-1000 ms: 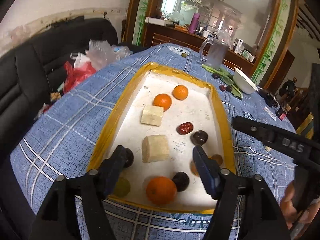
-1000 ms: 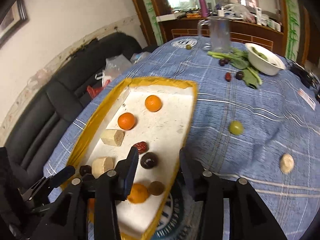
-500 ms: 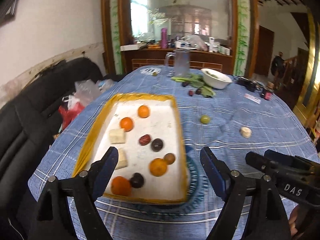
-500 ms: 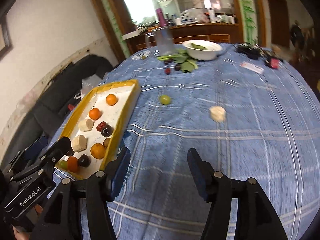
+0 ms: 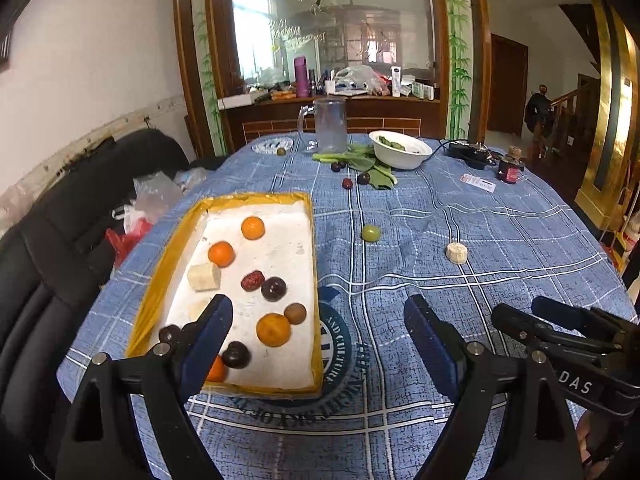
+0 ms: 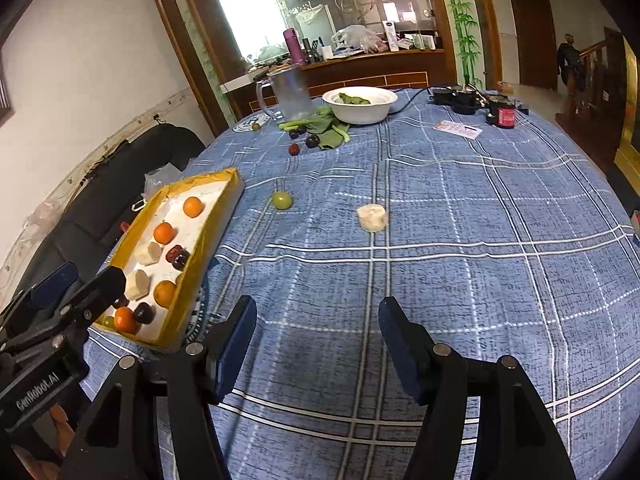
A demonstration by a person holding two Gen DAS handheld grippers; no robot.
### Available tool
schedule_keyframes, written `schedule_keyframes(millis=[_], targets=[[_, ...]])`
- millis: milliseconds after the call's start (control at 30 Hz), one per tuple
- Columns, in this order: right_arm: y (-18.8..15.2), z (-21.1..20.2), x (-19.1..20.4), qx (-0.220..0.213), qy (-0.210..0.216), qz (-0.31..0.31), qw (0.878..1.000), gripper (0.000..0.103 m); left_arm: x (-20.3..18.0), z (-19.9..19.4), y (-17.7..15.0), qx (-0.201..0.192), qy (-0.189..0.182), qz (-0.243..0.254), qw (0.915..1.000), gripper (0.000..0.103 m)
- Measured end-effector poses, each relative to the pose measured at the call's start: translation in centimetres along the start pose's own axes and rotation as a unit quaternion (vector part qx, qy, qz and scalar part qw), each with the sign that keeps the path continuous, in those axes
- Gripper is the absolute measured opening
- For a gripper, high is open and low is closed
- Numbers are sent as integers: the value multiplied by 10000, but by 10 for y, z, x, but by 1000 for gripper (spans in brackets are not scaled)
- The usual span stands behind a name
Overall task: Organize fruits
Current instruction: 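Move both tools toward the remaining beige piece and green grape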
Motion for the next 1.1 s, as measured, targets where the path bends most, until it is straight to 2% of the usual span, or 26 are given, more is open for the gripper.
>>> schedule_keyframes(millis=[167,333,533,833,1100], targets=[[1,1,-20,70,-149,94,9998,68,6,12,-4,149,5,-220,9996,87],[-3,8,-34,210,-143,358,9990,68,-1,22,-9,247,44,-133,9996,87],[-13,21,-25,364,-150,251,9989,68,-4,24,-9,153,183,67,9997,87],[-23,31,-10,489,-181,4,9986,68,4,30,-14,280,159,-85,9994,87],[-28,34,-12,426,-277,-32,9987,68,5,31,-14,286,154,-100,9994,87]])
Point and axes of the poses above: each gripper's, at about its wrist camera, not at the fingertips, and z roughly the way its jaws point, x to its left, y to its top, the point moved 5 cm from there along z, roughly the way its jaws point, and after that the axes turned 11 degrees about -x, right-handed, at the moved point
